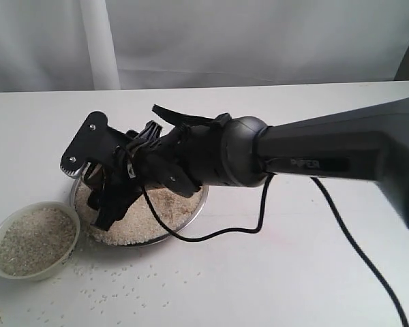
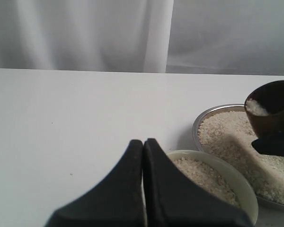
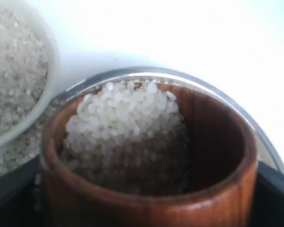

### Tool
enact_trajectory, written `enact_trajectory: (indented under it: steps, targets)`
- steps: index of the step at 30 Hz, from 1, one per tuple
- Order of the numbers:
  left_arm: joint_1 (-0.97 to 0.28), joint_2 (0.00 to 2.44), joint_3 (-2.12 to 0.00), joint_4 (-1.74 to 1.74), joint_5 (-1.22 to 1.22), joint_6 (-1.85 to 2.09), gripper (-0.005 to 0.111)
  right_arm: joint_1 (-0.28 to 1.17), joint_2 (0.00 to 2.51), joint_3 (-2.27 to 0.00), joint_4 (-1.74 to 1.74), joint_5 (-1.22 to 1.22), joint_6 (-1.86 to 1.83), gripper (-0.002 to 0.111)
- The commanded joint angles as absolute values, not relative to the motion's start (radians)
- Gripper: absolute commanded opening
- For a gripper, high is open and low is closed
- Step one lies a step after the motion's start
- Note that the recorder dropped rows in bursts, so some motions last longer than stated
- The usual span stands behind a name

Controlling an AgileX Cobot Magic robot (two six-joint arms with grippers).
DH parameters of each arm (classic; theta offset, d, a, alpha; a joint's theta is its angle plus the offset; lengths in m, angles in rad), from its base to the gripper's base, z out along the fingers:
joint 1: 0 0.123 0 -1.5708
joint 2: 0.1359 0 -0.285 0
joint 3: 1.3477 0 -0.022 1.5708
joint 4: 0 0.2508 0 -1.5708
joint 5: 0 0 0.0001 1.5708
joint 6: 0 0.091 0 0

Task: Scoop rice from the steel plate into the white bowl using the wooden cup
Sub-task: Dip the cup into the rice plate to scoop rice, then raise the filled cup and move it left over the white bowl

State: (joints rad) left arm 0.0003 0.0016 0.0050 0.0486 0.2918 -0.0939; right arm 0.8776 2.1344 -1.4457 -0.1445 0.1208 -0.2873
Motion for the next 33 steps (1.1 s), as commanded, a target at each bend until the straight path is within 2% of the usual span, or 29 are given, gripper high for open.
enact_trajectory:
  steps: [1, 6, 19, 23, 33]
  targets:
    - [-0.005, 0.000, 0.000, 0.044, 0.284, -0.096, 0.000, 0.870, 2.085, -1.364, -0.132, -0.057, -0.280, 0.000]
    - [-0.005, 0.000, 0.000, 0.044, 0.284, -0.096, 0.000, 0.870, 2.079, -1.311, -0.128, -0.150, -0.280, 0.000]
    - [-0.005, 0.000, 0.000, 0.044, 0.284, -0.096, 0.000, 0.892, 2.039, -1.308, -0.132, -0.125, -0.394, 0.000]
    - [-0.005, 0.000, 0.000, 0.044, 0.284, -0.096, 0.000, 0.933, 2.032, -1.407, -0.174, 0.075, -0.447, 0.000]
    - [-0.005, 0.000, 0.000, 0.044, 0.284, -0.096, 0.000, 1.070, 2.143, -1.800, -0.533, 0.510, -0.447, 0.000]
